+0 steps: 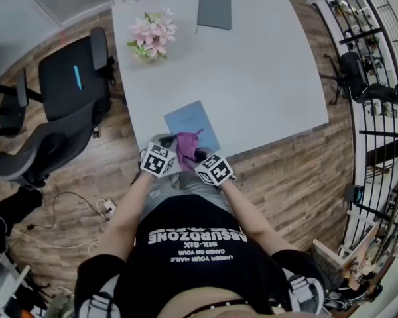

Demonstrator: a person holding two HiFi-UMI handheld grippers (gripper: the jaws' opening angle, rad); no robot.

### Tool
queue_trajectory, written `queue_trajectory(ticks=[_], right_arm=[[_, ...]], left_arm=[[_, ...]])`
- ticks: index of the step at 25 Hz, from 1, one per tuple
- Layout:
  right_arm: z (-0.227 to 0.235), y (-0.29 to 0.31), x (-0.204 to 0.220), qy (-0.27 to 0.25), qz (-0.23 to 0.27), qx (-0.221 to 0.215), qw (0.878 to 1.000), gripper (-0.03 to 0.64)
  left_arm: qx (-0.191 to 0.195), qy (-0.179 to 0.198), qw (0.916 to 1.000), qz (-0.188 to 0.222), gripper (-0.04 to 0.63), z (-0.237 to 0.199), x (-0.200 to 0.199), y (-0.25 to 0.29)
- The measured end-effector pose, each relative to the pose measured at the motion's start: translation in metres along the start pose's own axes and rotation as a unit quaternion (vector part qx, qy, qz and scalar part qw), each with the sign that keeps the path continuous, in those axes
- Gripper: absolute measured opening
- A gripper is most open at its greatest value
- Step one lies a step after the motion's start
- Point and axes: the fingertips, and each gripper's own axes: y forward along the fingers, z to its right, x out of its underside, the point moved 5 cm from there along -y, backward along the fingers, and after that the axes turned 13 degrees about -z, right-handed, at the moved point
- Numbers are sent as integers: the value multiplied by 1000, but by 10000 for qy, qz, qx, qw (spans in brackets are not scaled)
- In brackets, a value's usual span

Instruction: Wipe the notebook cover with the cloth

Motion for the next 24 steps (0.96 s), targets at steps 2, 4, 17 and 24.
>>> queue_trajectory(ticks=[2,4,17,24], right_arm=[[0,0,0,-25,-5,10,10000,91],[0,0,1,-37,12,25,10000,91],[0,0,0,-134,12,5,9999,91],[-1,0,1,-168,5,-54,9998,91]], left_arm=[[2,-6,10000,6,17,0,0,0],[-5,-3,10000,8,17,0,0,0],[-42,-9,10000,16,17,0,0,0],[-54,-39,10000,11,17,-1,-2,0]])
